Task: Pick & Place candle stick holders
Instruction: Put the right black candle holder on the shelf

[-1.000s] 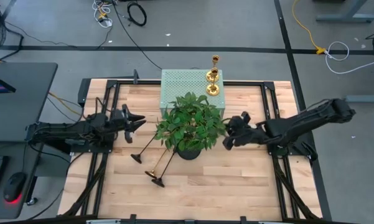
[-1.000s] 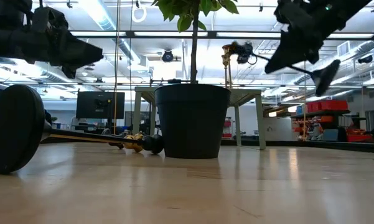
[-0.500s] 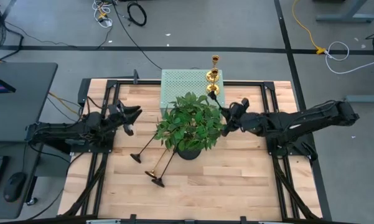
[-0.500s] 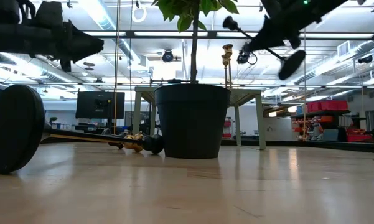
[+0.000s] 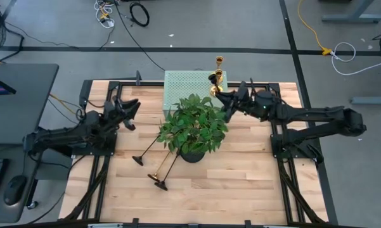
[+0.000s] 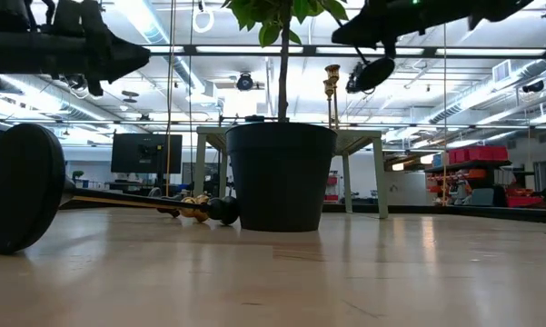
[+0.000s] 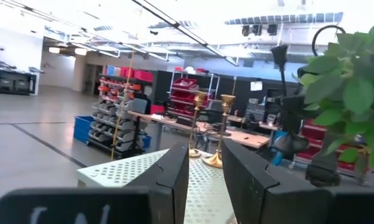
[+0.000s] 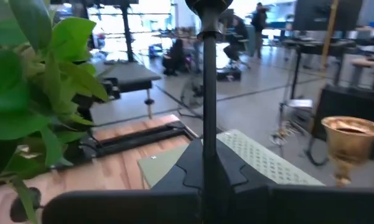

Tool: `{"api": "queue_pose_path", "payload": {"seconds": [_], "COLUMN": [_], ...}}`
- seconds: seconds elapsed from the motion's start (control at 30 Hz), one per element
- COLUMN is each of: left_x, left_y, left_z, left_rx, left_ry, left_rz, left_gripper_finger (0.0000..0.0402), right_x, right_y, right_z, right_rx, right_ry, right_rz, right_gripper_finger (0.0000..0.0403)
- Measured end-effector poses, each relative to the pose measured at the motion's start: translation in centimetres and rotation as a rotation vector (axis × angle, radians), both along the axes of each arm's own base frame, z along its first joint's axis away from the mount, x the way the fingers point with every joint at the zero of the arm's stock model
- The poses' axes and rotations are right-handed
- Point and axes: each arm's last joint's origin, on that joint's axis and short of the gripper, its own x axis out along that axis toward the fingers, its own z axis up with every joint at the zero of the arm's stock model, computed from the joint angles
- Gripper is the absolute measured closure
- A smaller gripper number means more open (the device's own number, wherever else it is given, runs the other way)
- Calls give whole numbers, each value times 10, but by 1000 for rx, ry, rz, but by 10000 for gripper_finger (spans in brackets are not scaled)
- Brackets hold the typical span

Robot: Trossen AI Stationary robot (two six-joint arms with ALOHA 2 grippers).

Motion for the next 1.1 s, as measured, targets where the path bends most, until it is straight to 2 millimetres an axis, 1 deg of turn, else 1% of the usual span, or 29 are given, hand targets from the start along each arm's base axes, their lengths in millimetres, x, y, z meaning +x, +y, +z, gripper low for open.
{"api": "queue_pose_path", "payload": {"seconds": [0.23, 0.37, 0.53, 0.63, 0.77, 0.87, 0.93, 1.03, 1.1], "left_x": [7, 15, 34, 47, 65, 76, 82, 92, 98], "left_y": [14, 22, 37, 48, 65, 78, 87, 100, 109], "left_z": [2, 18, 39, 47, 52, 56, 59, 69, 76], "left_rx": [1, 13, 30, 29, 16, 19, 17, 27, 39], "left_ry": [-26, 3, 68, 113, 170, 199, 214, 215, 212], "left_rz": [-38, -55, -72, -94, -127, -137, -149, -186, -208], "left_gripper_finger": [303, 303, 302, 302, 302, 302, 302, 302, 302], "right_x": [18, 25, 31, 34, 36, 41, 47, 56, 63], "right_y": [-18, -27, -34, -36, -40, -47, -50, -57, -61], "right_z": [-5, -9, -12, -14, -12, -10, -5, 0, 0], "right_rx": [-12, -20, -22, -33, -47, -41, -47, -52, -43], "right_ry": [-93, -137, -181, -202, -226, -205, -212, -207, -187], "right_rz": [107, 134, 156, 177, 192, 192, 213, 221, 235], "right_gripper_finger": [401, 401, 401, 401, 401, 401, 401, 401, 401]}}
